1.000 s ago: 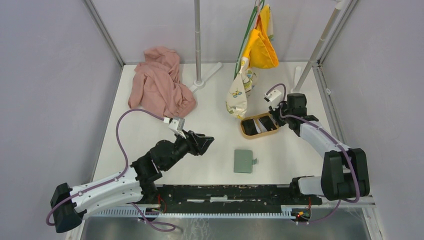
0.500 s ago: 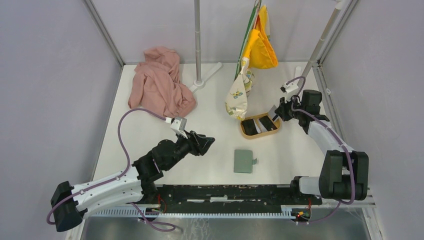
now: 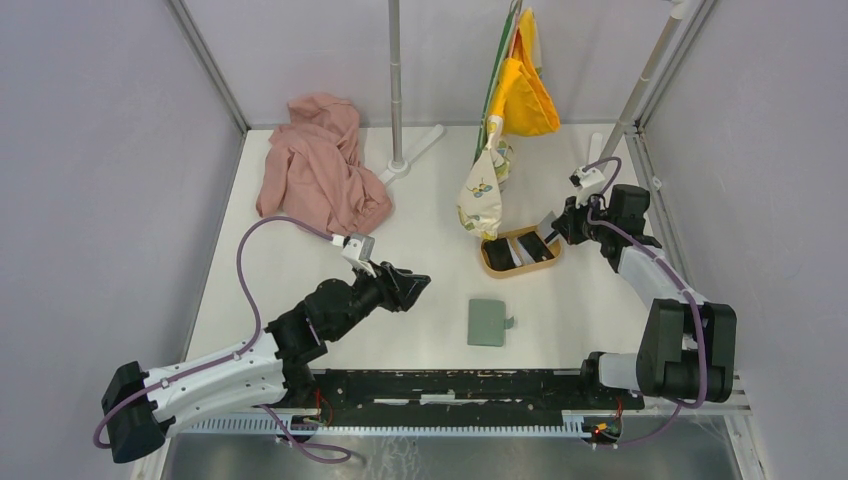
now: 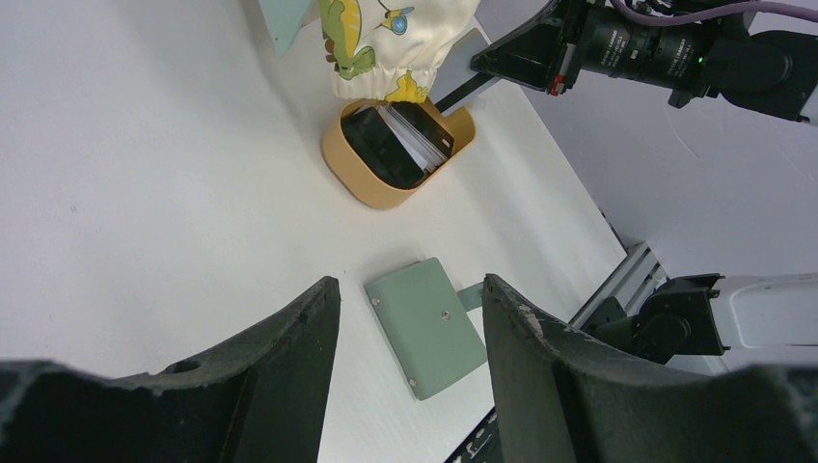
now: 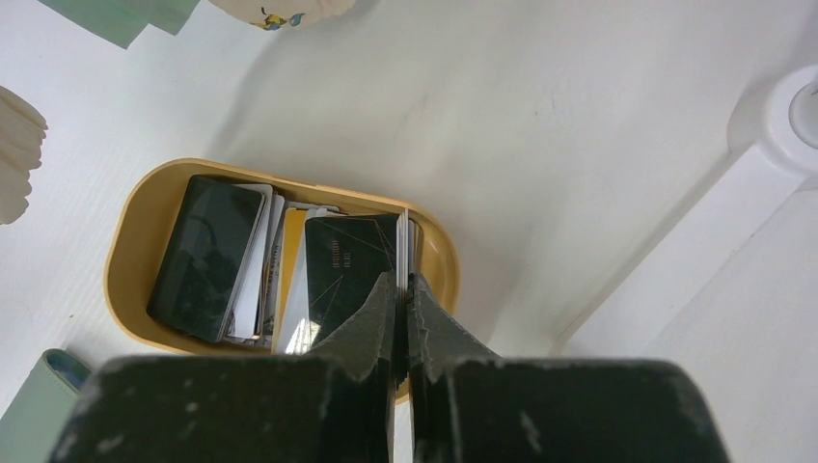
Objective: Put the credit cards into the card holder
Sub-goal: Pick up the credit card from the storage box.
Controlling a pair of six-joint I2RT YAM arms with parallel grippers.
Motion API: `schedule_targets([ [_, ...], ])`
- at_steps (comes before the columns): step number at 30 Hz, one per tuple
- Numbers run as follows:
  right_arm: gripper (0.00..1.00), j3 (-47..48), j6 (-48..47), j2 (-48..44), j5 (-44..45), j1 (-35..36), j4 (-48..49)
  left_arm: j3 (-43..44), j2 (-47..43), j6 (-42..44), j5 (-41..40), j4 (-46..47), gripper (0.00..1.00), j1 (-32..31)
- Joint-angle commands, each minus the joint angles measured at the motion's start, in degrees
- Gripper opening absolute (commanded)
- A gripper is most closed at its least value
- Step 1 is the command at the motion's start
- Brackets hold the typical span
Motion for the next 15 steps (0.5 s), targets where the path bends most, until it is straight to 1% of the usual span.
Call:
schedule_targets([
  [1, 0.06, 0.57, -1.12, 1.25, 0.69, -0.11, 1.27, 0.68, -0.72, -0.64, 0.47, 3.02, 0.62, -0.08],
  [5, 0.08, 0.75, -1.12, 2.49, 0.71, -0.24, 1.28, 0.2, -1.6, -0.81, 0.3, 2.83, 0.62, -0.02],
  [9, 0.12, 1.01, -1.03, 4.02, -0.04, -0.53, -0.74, 0.14, -2.11, -0.82, 0.15, 2.52, 0.62, 0.0],
  [15, 0.2, 2.01, -0.07, 6.59, -3.11, -1.82, -2.12, 0.32, -2.15, -0.73, 0.16, 2.42, 0.62, -0.05],
])
